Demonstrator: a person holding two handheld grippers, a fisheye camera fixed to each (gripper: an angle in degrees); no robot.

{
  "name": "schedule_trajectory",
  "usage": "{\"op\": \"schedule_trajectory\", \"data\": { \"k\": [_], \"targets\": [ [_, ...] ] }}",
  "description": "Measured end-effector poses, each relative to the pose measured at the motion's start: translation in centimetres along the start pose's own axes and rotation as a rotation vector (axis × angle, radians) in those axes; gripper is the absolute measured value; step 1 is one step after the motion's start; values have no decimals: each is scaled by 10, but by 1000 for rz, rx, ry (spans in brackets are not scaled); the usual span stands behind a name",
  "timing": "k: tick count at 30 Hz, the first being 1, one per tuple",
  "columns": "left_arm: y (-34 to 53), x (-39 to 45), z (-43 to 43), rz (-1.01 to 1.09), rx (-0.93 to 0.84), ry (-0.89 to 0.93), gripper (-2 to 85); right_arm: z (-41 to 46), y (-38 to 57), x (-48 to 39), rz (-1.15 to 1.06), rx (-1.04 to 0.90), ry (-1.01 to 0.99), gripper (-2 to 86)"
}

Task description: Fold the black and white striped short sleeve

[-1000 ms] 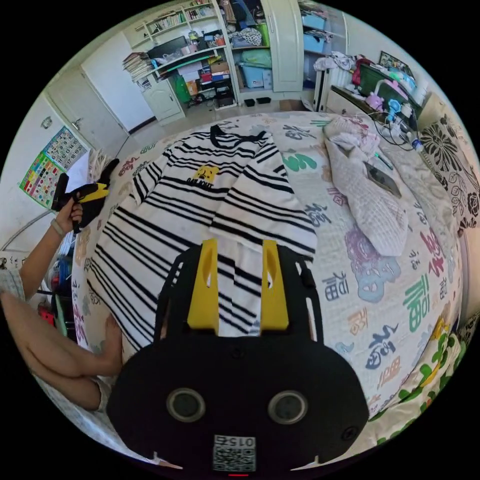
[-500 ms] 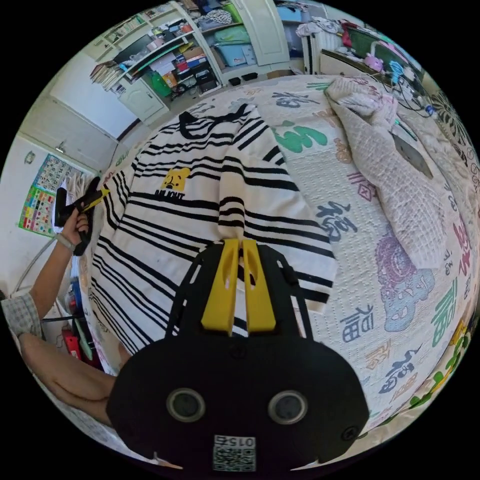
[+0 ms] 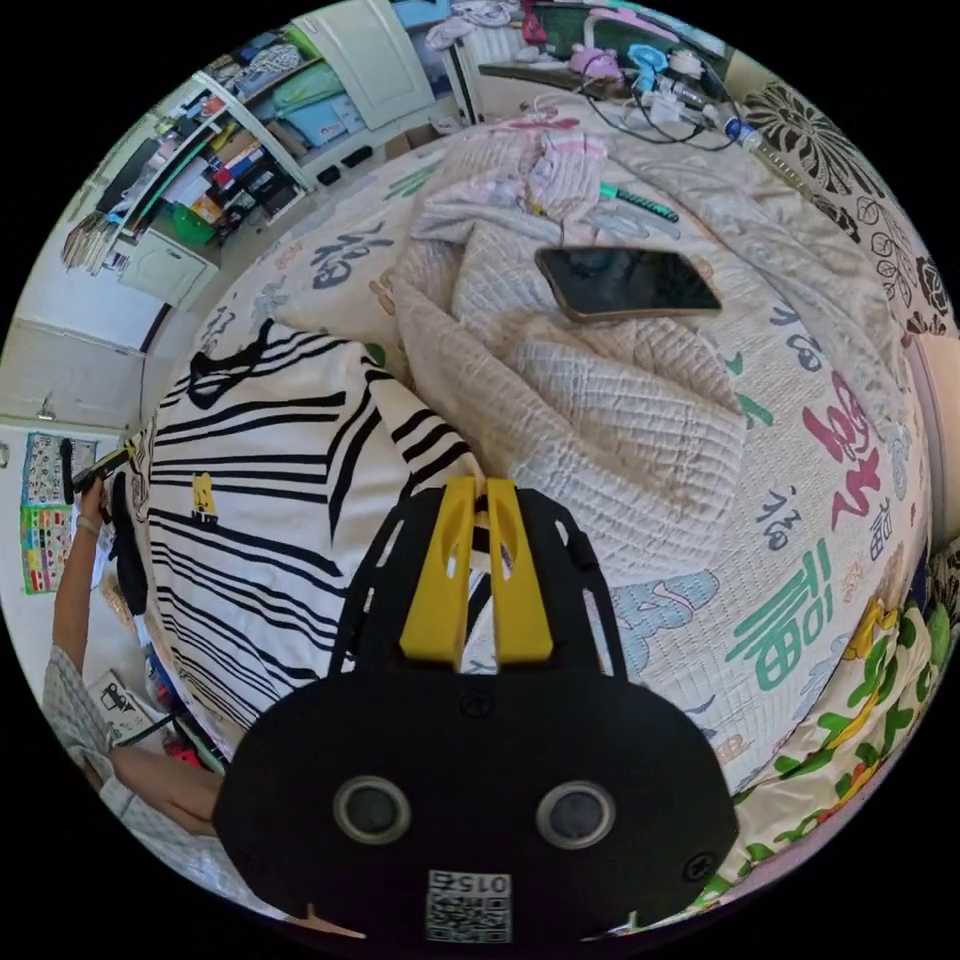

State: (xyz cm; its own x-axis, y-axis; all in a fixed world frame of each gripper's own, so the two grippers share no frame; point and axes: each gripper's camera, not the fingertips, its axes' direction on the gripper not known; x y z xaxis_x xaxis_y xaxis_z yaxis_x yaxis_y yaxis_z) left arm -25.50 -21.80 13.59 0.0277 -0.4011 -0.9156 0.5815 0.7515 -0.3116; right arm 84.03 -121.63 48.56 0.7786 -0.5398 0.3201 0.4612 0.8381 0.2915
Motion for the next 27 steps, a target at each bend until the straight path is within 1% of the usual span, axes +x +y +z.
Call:
{"op": "schedule_trajectory", "data": {
  "k": [1, 3, 5, 6, 7, 9, 11, 12, 13, 15, 16, 17, 20, 21, 23, 24, 25, 26, 27],
  "targets": [
    [2, 1, 7, -4, -33, -19, 38, 4, 0, 6, 25, -22, 20, 58],
    [11, -3, 8, -25, -22, -42, 53, 0, 7, 18, 75, 1, 22, 64],
    [27, -14, -3, -76, 51, -14, 63, -10, 22, 31, 121, 66, -42, 73],
    [44, -22, -12, -111, 115, 19, 71, -16, 35, 36, 126, 105, -97, 82],
    [63, -28, -21, -141, 167, 47, 74, -18, 49, 37, 107, 108, -129, 89],
    [94, -28, -29, -138, 204, 115, 78, -12, 68, 29, 46, 70, -127, 105],
    [125, -18, -31, -109, 204, 187, 81, -2, 80, 16, -31, 40, -69, 110],
    [144, -7, -29, -86, 185, 235, 81, 5, 83, 8, -59, 42, 4, 111],
    [163, 4, -24, -76, 157, 275, 80, 10, 83, -1, -88, 76, 78, 112],
    [188, 19, -14, -70, 122, 339, 77, 16, 76, -15, -122, 117, 160, 110],
    [203, 25, -7, -82, 104, 385, 74, 23, 68, -23, -142, 108, 199, 107],
    [210, 28, -4, -93, 96, 408, 72, 26, 63, -26, -142, 98, 218, 96],
    [239, 31, 4, -160, 100, 496, 63, 35, 48, -33, -131, 87, 391, 31],
    [247, 29, 4, -175, 98, 517, 60, 31, 46, -28, -78, 123, 431, 25],
    [256, 26, 1, -175, 97, 520, 61, 18, 44, -7, 37, 176, 324, 28],
    [262, 25, -3, -166, 101, 500, 63, 8, 46, 12, 122, 209, 229, 34],
    [268, 25, -7, -149, 101, 478, 69, 1, 51, 31, 191, 240, 184, 39],
    [271, 24, -8, -143, 95, 469, 72, -2, 54, 39, 224, 242, 195, 39],
    [277, 24, -9, -131, 77, 460, 80, -4, 62, 54, 272, 218, 256, 37]
  ]
}}
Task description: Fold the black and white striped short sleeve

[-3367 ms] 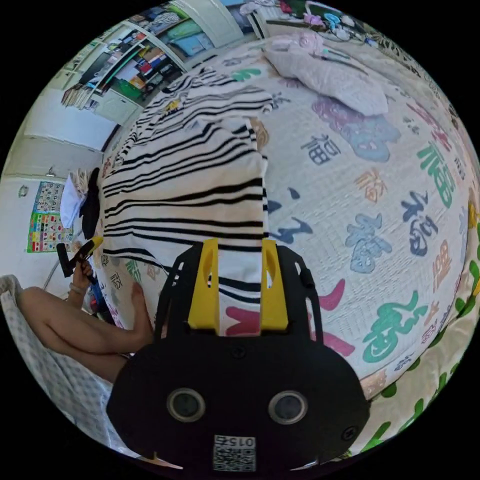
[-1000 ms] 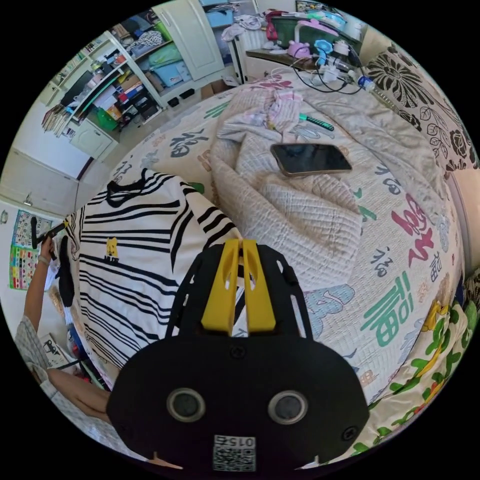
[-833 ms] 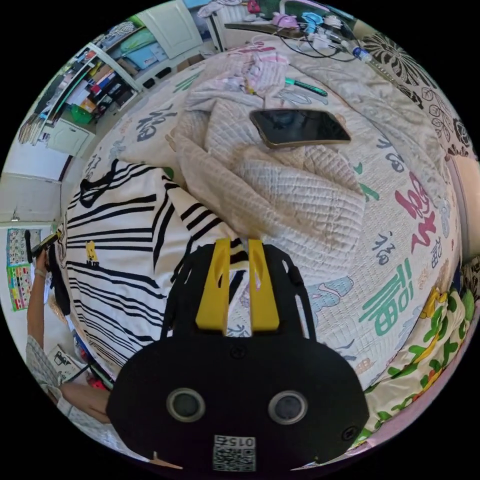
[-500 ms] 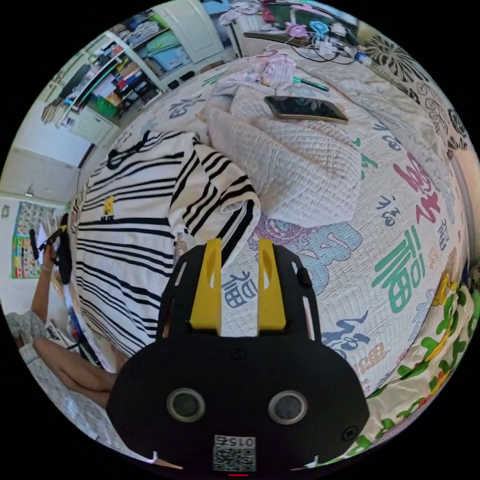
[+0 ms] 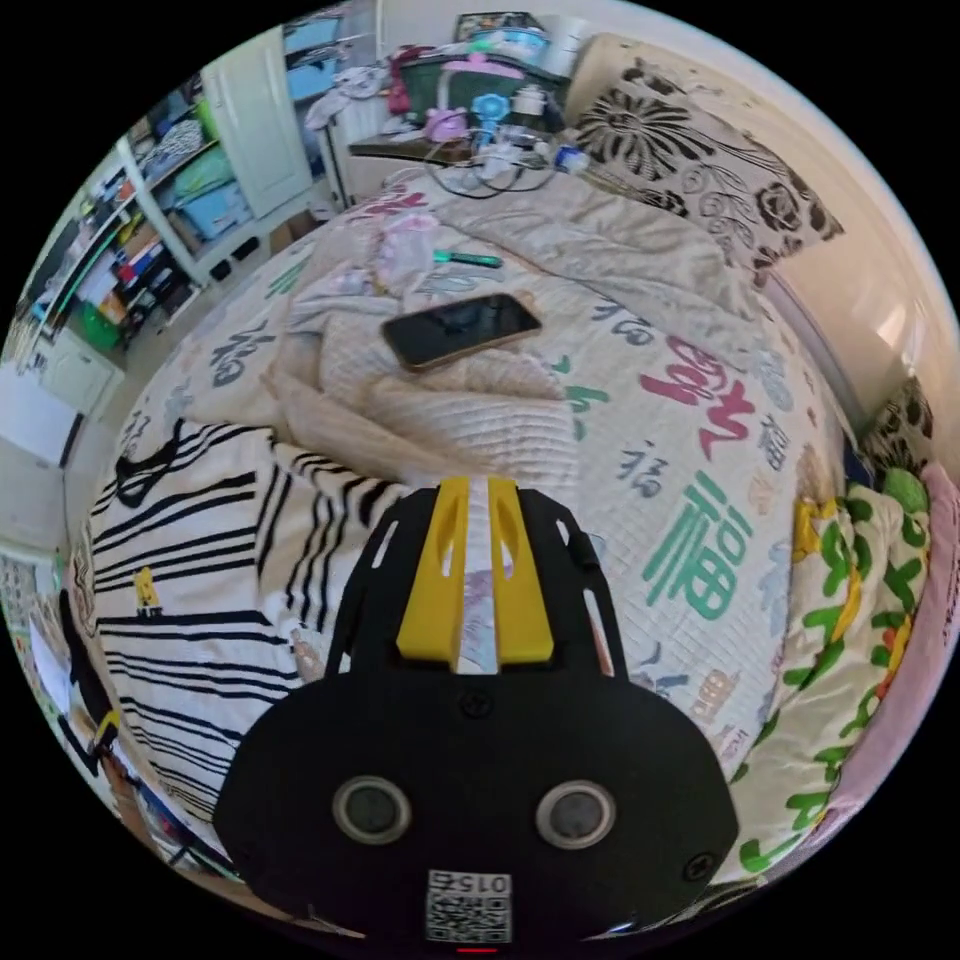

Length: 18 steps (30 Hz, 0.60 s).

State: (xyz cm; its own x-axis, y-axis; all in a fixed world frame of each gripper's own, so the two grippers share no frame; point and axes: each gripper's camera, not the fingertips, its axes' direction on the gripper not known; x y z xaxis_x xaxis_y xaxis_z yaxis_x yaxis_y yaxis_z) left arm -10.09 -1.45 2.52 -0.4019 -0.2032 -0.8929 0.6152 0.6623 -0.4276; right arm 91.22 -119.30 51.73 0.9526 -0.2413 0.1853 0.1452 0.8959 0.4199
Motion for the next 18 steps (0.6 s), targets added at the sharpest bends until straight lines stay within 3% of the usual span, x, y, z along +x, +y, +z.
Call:
{"op": "schedule_trajectory", "data": {
  "k": [2, 6, 10, 14, 18],
  "targets": [
    [13, -1, -1, 6, -41, -7, 90, 1, 15, 18, -16, -57, 33, 46],
    [60, -6, -1, -17, -103, -69, 102, -2, 97, 24, -214, -208, -349, 77],
    [102, -5, 8, -51, -177, -55, 113, 19, 191, -1, -328, -429, -491, 93],
    [125, 2, 18, -17, -221, -61, 114, 44, 238, -22, -403, -558, -490, 108],
    [139, -2, 22, -20, -196, -72, 88, 56, 255, -24, -427, -507, -413, 91]
  ]
}}
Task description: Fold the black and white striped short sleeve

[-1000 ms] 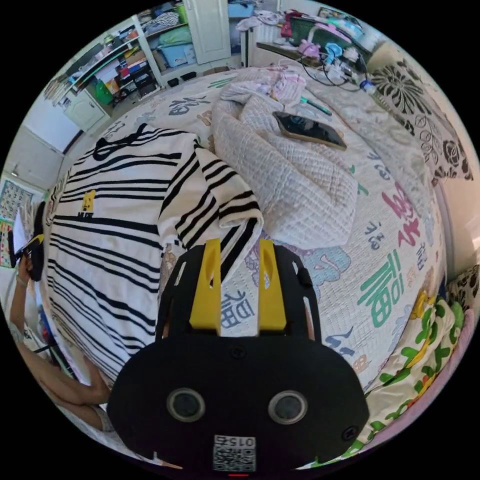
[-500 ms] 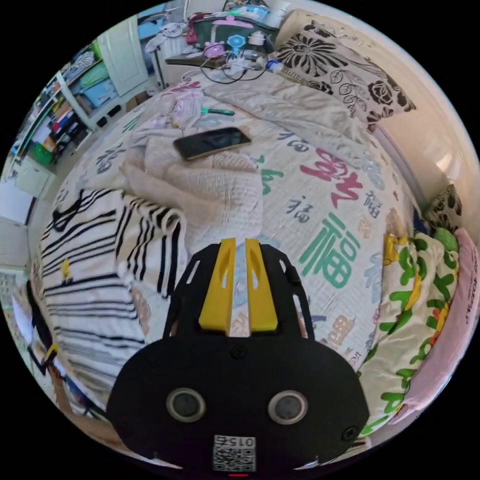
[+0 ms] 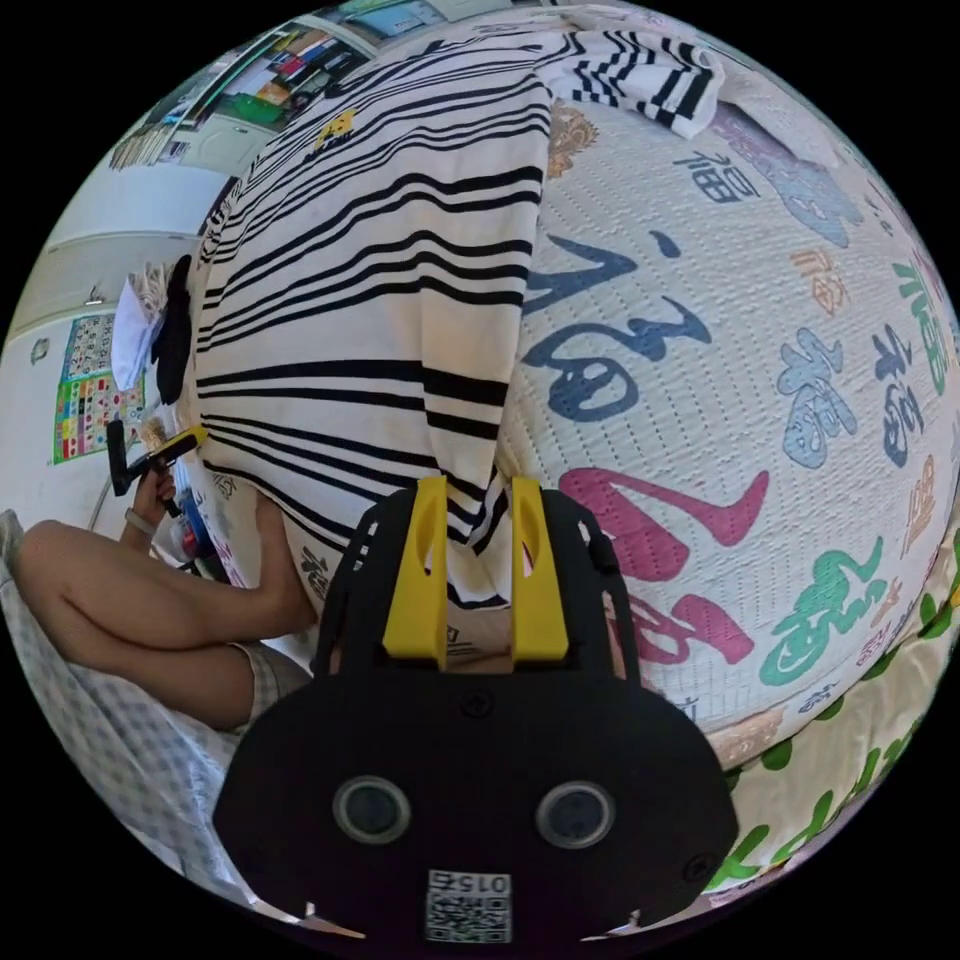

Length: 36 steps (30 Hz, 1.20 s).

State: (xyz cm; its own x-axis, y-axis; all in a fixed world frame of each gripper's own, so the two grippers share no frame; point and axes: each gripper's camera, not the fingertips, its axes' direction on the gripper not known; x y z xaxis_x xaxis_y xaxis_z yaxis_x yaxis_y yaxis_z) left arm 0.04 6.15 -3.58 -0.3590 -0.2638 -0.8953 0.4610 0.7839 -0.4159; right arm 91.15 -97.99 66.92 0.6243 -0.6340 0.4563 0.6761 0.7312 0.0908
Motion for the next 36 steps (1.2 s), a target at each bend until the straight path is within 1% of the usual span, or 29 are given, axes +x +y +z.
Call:
{"op": "schedule_trajectory", "data": {
  "k": [2, 4, 6, 10, 12, 15, 17, 20, 22, 24, 26, 28, 29, 34, 36],
  "targets": [
    [1, -3, 2, 11, -24, -16, 46, 4, -1, 1, -40, -38, 2, 62],
    [1, -11, 7, 36, -64, 90, 7, 11, -1, 6, -86, -85, -49, 26],
    [3, -17, 6, 37, -60, 108, -2, 13, 1, 12, -79, -82, -68, 17],
    [16, -27, -8, 37, -2, 101, -7, 9, 9, 19, -74, -46, -84, 10],
    [21, -32, -7, 25, 15, 82, -7, 16, 11, 17, -94, -57, -49, 10],
    [22, -32, 12, 35, -12, 26, -5, 35, 8, 17, -98, -87, 2, 19],
    [22, -31, 21, 25, -14, 23, -1, 44, 6, 18, -86, -92, 4, 33],
    [27, -35, 26, -14, -2, 88, 29, 50, 7, 22, -56, -119, -59, 67],
    [32, -37, 32, -26, -20, 182, 65, 56, 11, 27, -34, -131, -132, 74],
    [36, -33, 36, -22, 2, 192, 69, 61, 11, 30, -18, -129, -140, 72],
    [37, -29, 43, -28, 15, 171, 56, 65, 7, 28, -29, -154, -124, 58],
    [36, -23, 47, 7, -16, 156, 6, 69, 3, 21, -78, -200, -75, 26],
    [35, -23, 48, 0, -30, 160, 3, 70, 3, 20, -83, -210, -83, 21],
    [41, -12, 32, 21, 12, 167, -8, 56, 11, 13, -85, -197, -89, 7],
    [41, -5, 36, 38, -2, 137, -9, 60, 12, 10, -93, -213, -76, 6]
  ]
}}
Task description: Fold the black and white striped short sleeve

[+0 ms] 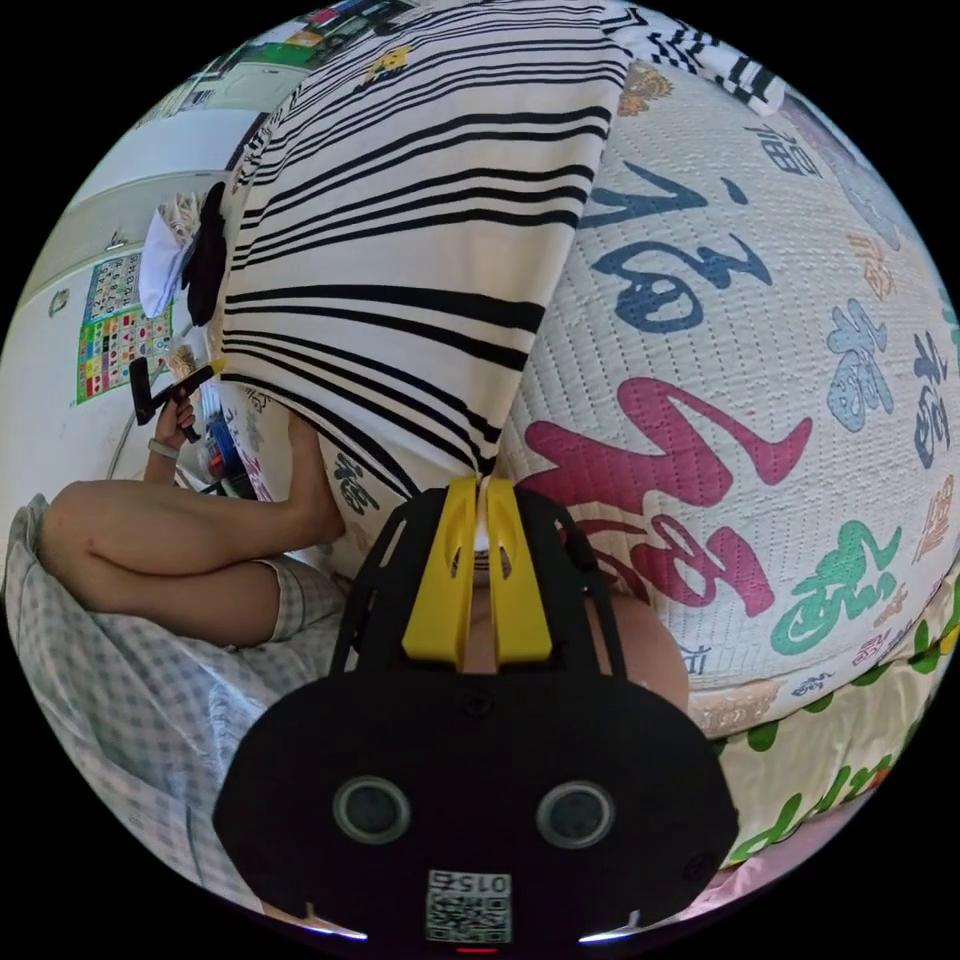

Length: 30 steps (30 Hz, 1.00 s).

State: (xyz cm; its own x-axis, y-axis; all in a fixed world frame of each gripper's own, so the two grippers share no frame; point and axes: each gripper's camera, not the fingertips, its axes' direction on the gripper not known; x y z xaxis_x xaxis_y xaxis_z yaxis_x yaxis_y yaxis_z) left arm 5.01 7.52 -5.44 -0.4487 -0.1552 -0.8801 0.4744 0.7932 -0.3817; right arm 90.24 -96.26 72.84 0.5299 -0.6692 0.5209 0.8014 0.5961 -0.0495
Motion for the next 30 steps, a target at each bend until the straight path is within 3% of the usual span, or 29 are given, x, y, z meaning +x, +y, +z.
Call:
{"op": "schedule_trajectory", "data": {
  "k": [11, 21, 26, 30],
  "targets": [
    [-9, 32, 65, -36, 34, -81, -7, 26, -11, 0, 72, -54, 17, 17],
    [-17, 129, 128, 202, 132, -504, -6, 40, -8, -43, 55, -63, 335, 31],
    [-37, 134, 142, 163, 122, -416, -5, 36, -9, -35, 87, -138, 264, 36],
    [-56, 120, 137, 116, 18, -215, 1, 8, 9, -26, 145, -156, 137, 52]
  ]
}}
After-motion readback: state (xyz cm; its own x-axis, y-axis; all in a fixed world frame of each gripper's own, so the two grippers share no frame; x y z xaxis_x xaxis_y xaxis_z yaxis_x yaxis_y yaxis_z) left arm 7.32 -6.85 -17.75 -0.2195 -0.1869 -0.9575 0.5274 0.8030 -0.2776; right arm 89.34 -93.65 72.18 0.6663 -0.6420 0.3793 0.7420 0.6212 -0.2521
